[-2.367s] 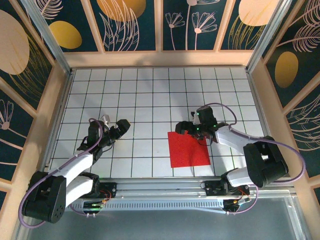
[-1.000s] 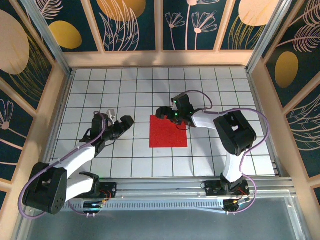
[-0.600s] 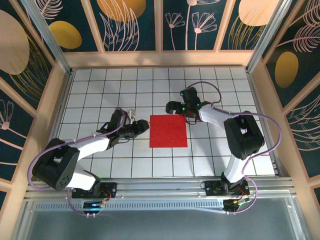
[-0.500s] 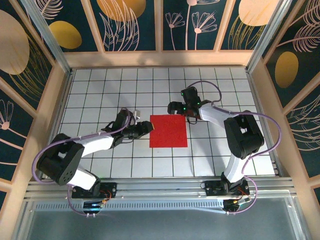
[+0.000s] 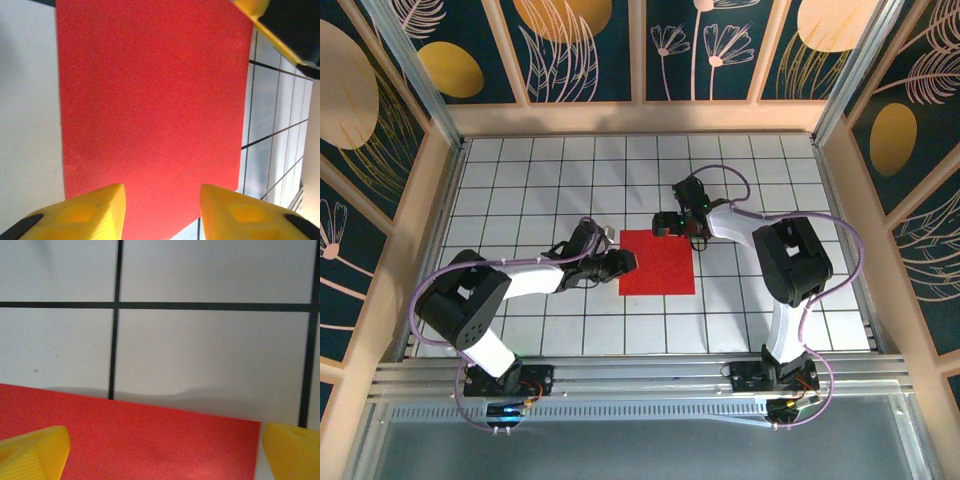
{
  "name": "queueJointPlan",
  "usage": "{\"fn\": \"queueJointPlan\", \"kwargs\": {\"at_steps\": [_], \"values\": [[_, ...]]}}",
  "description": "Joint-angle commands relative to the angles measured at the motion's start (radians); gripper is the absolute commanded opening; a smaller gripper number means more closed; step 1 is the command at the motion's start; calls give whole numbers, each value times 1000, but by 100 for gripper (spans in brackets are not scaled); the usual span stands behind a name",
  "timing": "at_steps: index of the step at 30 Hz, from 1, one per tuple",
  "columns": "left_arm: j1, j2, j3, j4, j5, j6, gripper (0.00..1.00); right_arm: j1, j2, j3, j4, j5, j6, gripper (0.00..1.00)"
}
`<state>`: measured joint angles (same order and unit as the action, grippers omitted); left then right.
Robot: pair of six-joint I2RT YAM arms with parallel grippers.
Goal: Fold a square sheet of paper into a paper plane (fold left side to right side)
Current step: Pick up the square sheet of paper from the center of the table.
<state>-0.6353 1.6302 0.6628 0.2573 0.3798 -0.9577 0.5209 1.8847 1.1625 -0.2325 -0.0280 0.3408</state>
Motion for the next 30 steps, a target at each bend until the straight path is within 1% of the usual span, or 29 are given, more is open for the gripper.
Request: {"fn": "queueJointPlan", "kwargs": {"at_steps": [1,3,8,18,24,30], "values": [[-7,18,11,-34,-25,15,43,20,5,33,-46,40,-14,99],[-7,25,9,-36,-28,16,44,21,-9,39,-59,71,-19,99],[-8,58,21,-57,-28,14,44,44,-27,39,-71,66,-20,99],[-8,77,21,-82,-50,18,44,50,27,24,-57,49,-7,99],[-7,77,24,-85,-54,16,44,55,45,10,-76,85,4,99],[-8,77,26,-87,-56,16,44,78,32,-6,-80,49,7,98]]}}
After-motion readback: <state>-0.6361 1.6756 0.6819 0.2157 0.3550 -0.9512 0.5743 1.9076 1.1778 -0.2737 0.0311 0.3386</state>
